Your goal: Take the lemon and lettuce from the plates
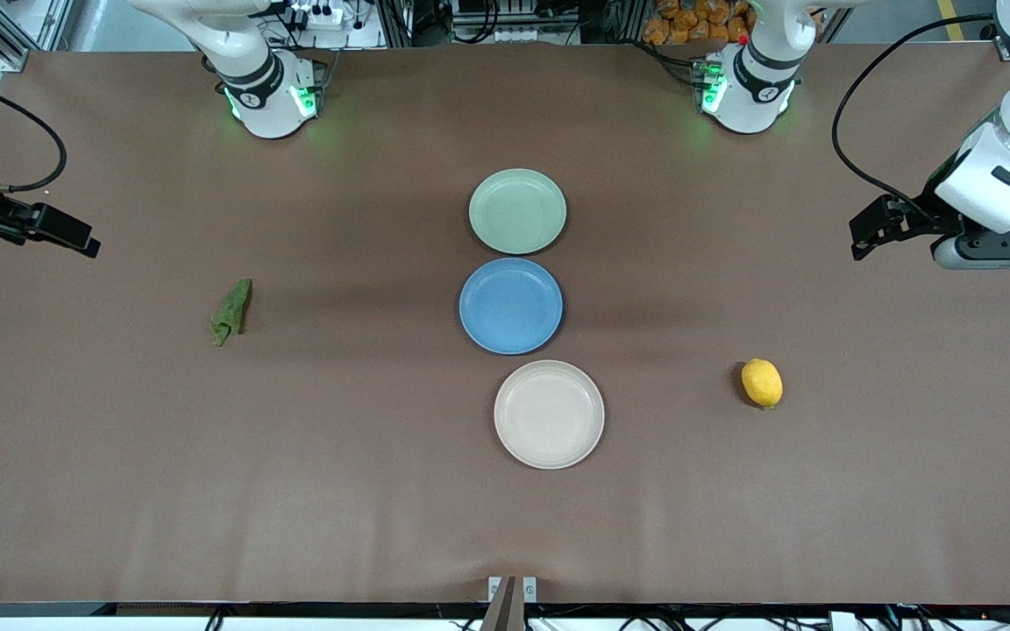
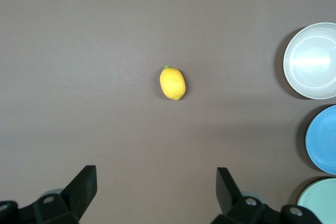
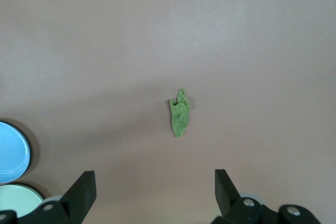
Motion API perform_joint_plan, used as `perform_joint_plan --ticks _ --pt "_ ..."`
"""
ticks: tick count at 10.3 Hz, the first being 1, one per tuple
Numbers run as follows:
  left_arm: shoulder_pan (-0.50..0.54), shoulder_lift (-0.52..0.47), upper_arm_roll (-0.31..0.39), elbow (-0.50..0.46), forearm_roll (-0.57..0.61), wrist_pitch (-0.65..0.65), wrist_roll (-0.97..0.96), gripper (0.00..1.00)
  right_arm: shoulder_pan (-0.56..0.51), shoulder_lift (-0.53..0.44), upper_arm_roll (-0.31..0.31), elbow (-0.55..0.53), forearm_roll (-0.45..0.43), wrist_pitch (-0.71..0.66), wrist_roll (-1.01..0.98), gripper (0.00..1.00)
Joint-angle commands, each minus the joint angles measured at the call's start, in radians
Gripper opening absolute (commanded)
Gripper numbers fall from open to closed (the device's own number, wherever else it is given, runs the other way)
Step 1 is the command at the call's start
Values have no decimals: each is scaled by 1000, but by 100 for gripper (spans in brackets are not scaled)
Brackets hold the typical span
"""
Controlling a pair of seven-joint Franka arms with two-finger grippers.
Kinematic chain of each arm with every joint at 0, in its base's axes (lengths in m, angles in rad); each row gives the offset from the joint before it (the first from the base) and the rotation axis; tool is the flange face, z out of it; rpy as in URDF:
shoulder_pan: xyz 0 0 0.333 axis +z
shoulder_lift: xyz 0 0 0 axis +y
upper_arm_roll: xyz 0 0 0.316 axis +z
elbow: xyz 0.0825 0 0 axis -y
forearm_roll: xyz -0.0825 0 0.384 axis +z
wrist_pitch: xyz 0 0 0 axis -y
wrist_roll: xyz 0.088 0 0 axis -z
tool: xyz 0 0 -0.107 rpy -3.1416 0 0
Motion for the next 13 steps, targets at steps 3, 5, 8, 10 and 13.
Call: perform_joint_plan --ticks 3,5,8,10,13 --pt "27 3 1 16 -12 -4 21 100 -16 15 8 29 4 -19 -9 100" --pt "27 9 1 16 -19 -2 20 100 -16 15 8 29 4 -19 -9 100" --pt "27 9 1 24 -15 -2 21 100 -24 14 10 24 4 -17 -9 100" --pt "26 9 1 36 -13 -2 21 100 -38 5 13 15 7 -14 -11 100" --pt "27 9 1 39 -13 -2 21 100 -102 -1 71 0 10 -6 -11 100"
